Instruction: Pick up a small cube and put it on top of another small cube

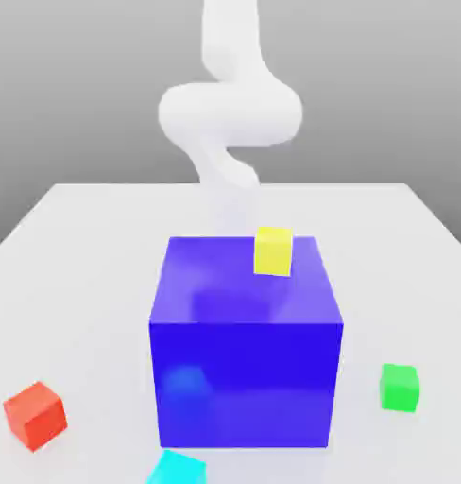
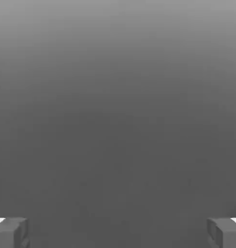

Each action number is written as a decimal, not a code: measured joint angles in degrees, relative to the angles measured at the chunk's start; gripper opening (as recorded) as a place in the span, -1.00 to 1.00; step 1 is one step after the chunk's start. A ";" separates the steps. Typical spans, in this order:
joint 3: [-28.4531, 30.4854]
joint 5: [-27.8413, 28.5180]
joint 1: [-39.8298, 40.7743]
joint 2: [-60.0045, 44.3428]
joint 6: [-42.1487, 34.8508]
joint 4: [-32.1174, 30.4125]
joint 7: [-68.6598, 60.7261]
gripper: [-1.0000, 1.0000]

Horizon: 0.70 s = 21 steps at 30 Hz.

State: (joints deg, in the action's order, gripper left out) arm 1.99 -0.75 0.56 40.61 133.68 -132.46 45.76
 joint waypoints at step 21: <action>13.85 -9.16 9.23 -43.96 15.87 -5.67 -2.79 0.00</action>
State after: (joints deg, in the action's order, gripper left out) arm 15.84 -9.91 9.80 -3.35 149.55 -138.13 42.96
